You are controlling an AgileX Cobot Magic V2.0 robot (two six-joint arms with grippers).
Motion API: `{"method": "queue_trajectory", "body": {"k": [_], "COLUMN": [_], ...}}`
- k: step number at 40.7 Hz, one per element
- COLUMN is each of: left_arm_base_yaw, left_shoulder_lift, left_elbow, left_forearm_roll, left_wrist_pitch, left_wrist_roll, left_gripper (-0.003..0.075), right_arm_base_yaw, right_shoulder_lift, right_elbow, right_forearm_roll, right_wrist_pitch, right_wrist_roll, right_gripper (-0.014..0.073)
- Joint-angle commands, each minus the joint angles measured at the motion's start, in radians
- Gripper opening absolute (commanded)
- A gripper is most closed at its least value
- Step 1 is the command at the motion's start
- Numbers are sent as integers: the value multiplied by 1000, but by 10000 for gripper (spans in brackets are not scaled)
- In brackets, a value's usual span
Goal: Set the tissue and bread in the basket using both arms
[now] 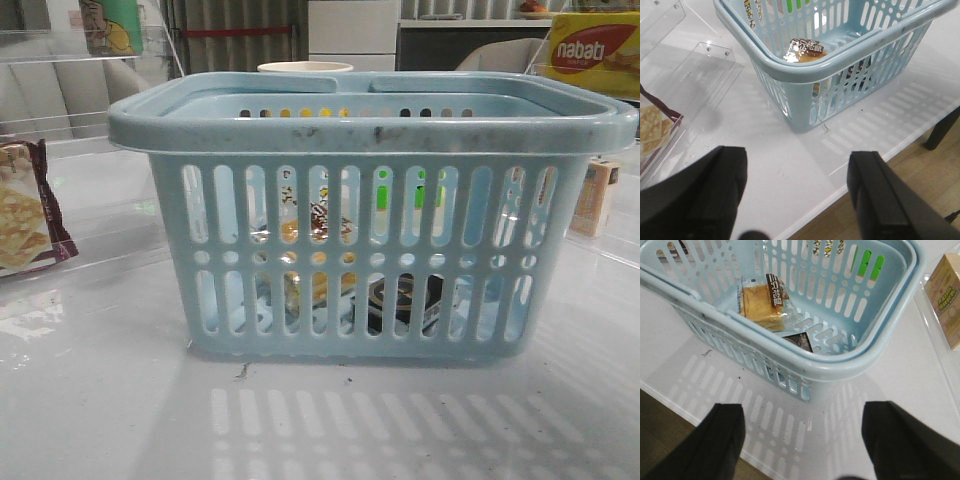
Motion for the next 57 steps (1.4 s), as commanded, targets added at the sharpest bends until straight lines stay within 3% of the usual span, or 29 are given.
{"method": "queue_trajectory", "body": {"k": [1,6,11,19,24,44,50,57], "left_arm_base_yaw": [-5,-5,-5,-5,-5,4,152,387], "left_shoulder_lift": [1,1,1,1,1,-32,-133,-303], "left_elbow": [-25,-25,-25,-25,-25,3,97,305], "left_forearm_roll": [1,1,1,1,1,-2,10,-13], "left_wrist_pitch": [-90,-90,-97,-97,-97,-123,-180,-425], "left_wrist_roll": [-11,-11,-11,-11,-11,-11,-4,-4], "left_gripper": [487,440,317,120,91,91,91,91], "right_arm_base_yaw": [0,0,0,0,0,0,0,0], "right_shoulder_lift": [-82,-181,-254,-281,-281,-281,-281,-281], "right_elbow": [10,51,77,79,79,79,79,79], "right_forearm_roll": [-13,-13,-13,-13,-13,-13,-13,-13], "right_wrist_pitch": [-53,-8,72,151,184,198,199,199], "right_wrist_roll": [-6,-6,-6,-6,-6,-6,-6,-6], "right_gripper": [591,591,535,185,48,55,55,55]}}
